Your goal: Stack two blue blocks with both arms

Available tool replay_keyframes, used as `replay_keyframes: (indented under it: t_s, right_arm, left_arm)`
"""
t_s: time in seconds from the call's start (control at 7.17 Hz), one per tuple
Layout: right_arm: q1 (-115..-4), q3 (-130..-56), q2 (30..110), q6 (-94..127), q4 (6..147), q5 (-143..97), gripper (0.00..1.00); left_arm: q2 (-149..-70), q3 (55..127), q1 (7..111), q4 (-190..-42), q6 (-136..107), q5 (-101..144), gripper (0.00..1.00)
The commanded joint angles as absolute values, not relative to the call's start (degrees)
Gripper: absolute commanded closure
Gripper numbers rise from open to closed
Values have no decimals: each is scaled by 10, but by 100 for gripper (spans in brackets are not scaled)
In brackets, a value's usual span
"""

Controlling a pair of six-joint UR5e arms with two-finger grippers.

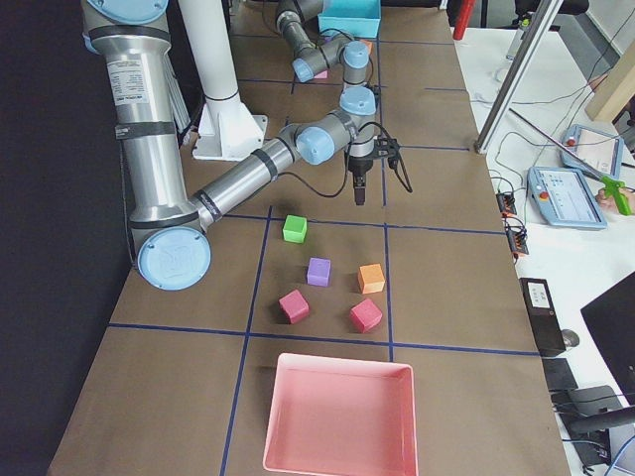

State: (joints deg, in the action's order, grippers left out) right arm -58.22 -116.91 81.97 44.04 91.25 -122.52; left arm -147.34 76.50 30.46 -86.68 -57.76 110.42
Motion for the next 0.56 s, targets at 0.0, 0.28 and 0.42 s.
replay_keyframes:
  t_s: [0.0, 0.28, 0.42]
  right_arm:
    - [-582, -1168, 820, 440, 912, -1225, 0]
    - [-582, -1168, 821, 440, 912, -1225, 0]
    - [-581, -1168, 821, 440, 912, -1225, 0]
  left_arm:
    - [-1481, 759, 304, -870, -576, 1104, 81]
    - [-1481, 758, 305, -870, -560, 1103, 81]
    - [-1481, 752, 305, -870, -563, 1103, 81]
